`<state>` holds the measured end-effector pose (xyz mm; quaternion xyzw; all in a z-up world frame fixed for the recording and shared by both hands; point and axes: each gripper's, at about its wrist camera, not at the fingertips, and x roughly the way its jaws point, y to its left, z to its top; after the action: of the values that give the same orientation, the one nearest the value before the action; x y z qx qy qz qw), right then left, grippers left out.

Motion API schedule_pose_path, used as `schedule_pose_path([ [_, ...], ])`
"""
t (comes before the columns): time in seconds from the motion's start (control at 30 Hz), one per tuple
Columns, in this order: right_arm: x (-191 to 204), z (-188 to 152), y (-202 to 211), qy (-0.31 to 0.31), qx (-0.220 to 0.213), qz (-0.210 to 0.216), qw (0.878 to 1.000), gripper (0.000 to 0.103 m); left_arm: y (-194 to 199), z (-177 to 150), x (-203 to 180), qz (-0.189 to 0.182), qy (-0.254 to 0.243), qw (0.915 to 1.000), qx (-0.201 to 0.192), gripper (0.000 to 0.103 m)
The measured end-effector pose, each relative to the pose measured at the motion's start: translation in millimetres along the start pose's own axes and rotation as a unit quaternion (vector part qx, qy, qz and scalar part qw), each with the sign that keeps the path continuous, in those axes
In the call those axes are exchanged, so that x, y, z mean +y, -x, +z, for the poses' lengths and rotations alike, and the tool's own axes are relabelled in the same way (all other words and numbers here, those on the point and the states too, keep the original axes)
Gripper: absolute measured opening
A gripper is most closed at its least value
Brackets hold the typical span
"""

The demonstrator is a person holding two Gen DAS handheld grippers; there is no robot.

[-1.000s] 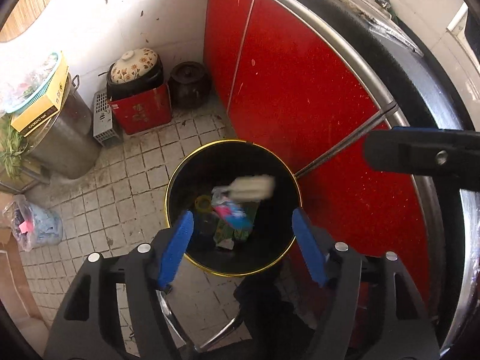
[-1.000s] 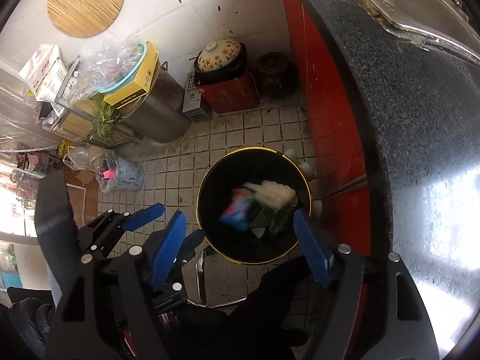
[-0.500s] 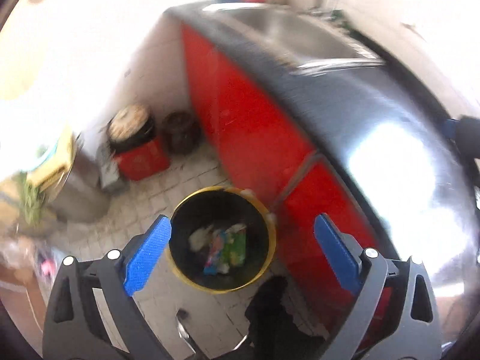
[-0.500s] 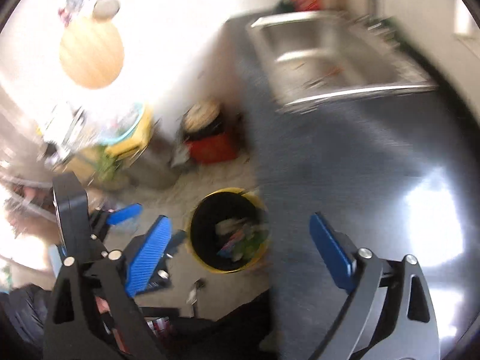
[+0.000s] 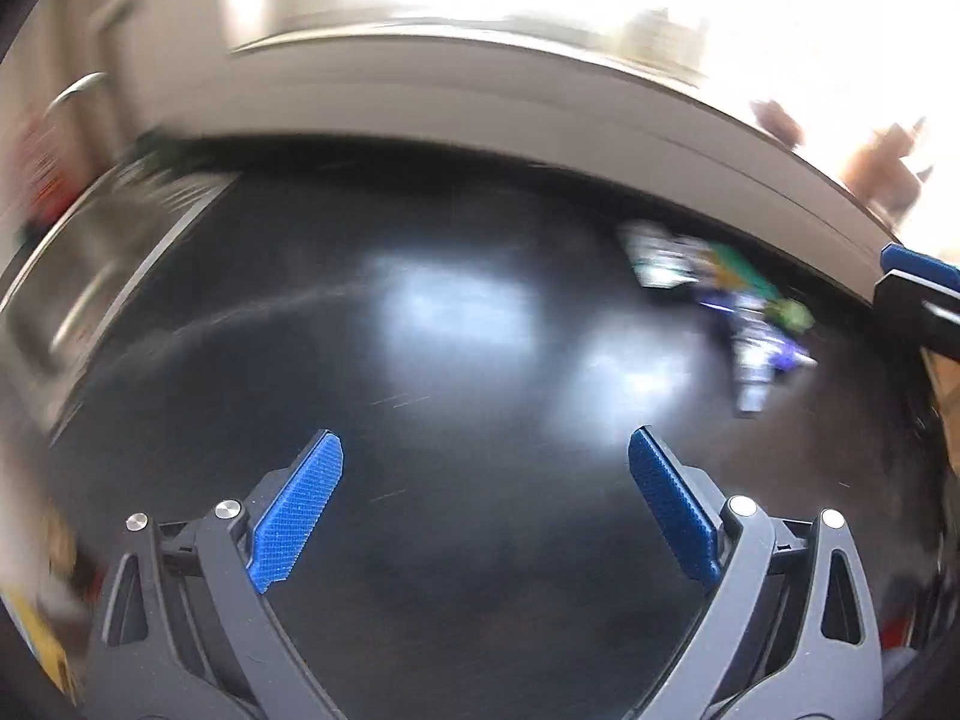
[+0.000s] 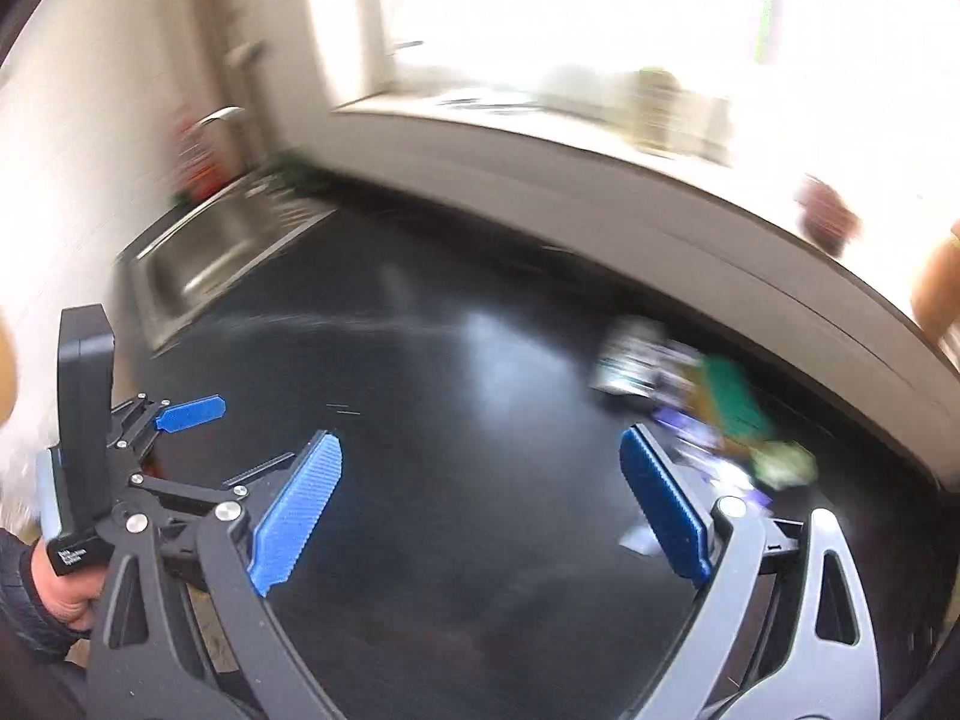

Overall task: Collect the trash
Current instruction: 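Move both open tools back to the countertop trash, then grasp the silver blister pack with the left tool while the right tool grasps the green sponge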

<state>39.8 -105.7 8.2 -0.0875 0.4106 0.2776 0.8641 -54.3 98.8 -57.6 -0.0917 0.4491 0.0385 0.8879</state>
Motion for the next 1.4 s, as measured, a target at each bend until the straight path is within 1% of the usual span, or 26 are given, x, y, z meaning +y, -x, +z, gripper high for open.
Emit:
schedule_pose_path([
  [0.07,-31,-16,12,-0.028,-0.002,-0.013,1.000,0.091,-8,10,-41,-0.026,-0.036,0.9990,0.004,0.093],
  [0.17,-75,-33,24,-0.066,0.000,-0.022,0.998,0.091,-20,22,-82,-0.046,-0.074,0.9961,0.009,0.093],
  [0.2,-89,-37,25,-0.078,0.003,-0.023,0.997,0.091,-22,23,-89,-0.049,-0.082,0.9953,0.012,0.093],
  [0.27,-92,-41,26,-0.088,0.006,-0.025,0.996,0.091,-29,27,-106,-0.058,-0.094,0.9937,0.020,0.093],
  [0.4,-110,-43,17,-0.094,0.015,-0.024,0.995,0.091,-47,39,-125,-0.061,-0.106,0.9918,0.037,0.093],
  [0.47,-114,-40,10,-0.095,0.019,-0.022,0.995,0.091,-60,44,-132,-0.053,-0.117,0.9908,0.044,0.093],
  [0.53,-121,-34,-2,-0.092,0.025,-0.020,0.995,0.091,-70,51,-135,-0.050,-0.123,0.9899,0.050,0.093],
  [0.7,-139,-19,-39,-0.080,0.056,-0.023,0.995,0.091,-124,73,-140,-0.037,-0.132,0.9877,0.075,0.093],
  [0.87,-160,-3,-93,-0.069,0.095,-0.024,0.993,0.091,-181,91,-144,-0.032,-0.132,0.9855,0.101,0.093],
  [1.07,-175,14,-158,-0.045,0.143,-0.021,0.989,0.089,-230,109,-141,-0.038,-0.120,0.9847,0.121,0.093],
  [1.13,-177,17,-177,-0.040,0.157,-0.017,0.987,0.088,-241,112,-139,-0.039,-0.119,0.9844,0.124,0.093],
  [1.17,-179,18,-186,-0.039,0.163,-0.014,0.986,0.088,-243,115,-139,-0.035,-0.130,0.9843,0.115,0.093],
  [1.23,-181,21,-195,-0.040,0.166,-0.003,0.985,0.087,-248,119,-140,-0.032,-0.145,0.9829,0.109,0.093],
  [1.3,-183,24,-202,-0.044,0.169,0.005,0.985,0.087,-250,124,-139,-0.039,-0.146,0.9830,0.104,0.093],
  [1.33,-185,25,-206,-0.050,0.172,0.012,0.984,0.085,-251,125,-139,-0.041,-0.148,0.9828,0.102,0.093],
  [1.37,-187,27,-210,-0.056,0.177,0.019,0.982,0.082,-252,126,-139,-0.041,-0.152,0.9824,0.101,0.090],
  [1.4,-189,27,-214,-0.063,0.183,0.022,0.981,0.077,-252,127,-140,-0.037,-0.162,0.9815,0.096,0.085],
])
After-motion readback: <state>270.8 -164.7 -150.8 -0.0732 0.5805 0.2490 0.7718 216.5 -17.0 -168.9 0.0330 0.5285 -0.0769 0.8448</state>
